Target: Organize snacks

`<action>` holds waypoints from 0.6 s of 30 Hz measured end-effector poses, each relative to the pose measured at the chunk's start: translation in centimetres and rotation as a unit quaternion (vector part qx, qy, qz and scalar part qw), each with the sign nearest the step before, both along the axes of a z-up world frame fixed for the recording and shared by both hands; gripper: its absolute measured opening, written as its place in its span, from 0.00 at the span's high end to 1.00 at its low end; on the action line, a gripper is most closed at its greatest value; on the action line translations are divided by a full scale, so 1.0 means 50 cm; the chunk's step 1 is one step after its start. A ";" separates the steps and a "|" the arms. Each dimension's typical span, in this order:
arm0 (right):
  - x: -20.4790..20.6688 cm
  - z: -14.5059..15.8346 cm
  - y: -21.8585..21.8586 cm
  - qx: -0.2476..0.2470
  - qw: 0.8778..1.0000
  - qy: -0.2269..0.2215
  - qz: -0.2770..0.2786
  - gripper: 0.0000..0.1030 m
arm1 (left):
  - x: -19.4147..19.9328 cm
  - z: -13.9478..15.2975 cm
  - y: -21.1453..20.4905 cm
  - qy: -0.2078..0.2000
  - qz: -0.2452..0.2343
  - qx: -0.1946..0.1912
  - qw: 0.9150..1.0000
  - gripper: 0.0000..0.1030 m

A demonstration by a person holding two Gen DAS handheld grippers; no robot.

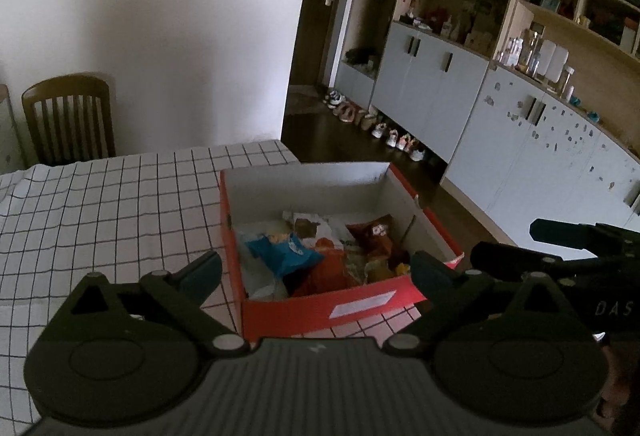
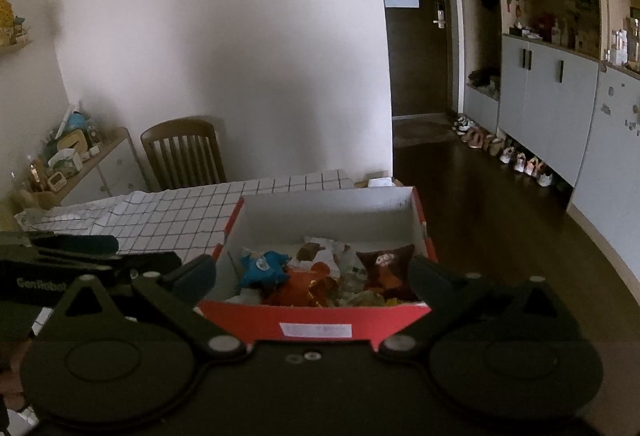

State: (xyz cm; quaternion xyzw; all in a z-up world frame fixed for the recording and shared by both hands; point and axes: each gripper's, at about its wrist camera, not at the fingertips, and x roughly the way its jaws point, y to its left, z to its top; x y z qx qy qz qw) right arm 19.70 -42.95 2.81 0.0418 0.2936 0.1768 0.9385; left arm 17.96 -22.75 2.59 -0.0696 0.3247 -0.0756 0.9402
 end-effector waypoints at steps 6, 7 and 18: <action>-0.007 -0.006 -0.005 0.007 1.000 0.005 0.002 0.00 | -0.009 -0.004 -0.006 0.010 0.004 0.002 1.000 0.02; -0.007 -0.007 -0.006 0.009 1.000 0.006 0.002 0.00 | -0.010 -0.005 -0.007 0.011 0.004 0.002 1.000 0.02; -0.010 -0.009 -0.010 0.015 1.000 0.007 0.003 0.00 | -0.015 -0.006 -0.010 0.008 0.009 0.005 1.000 0.02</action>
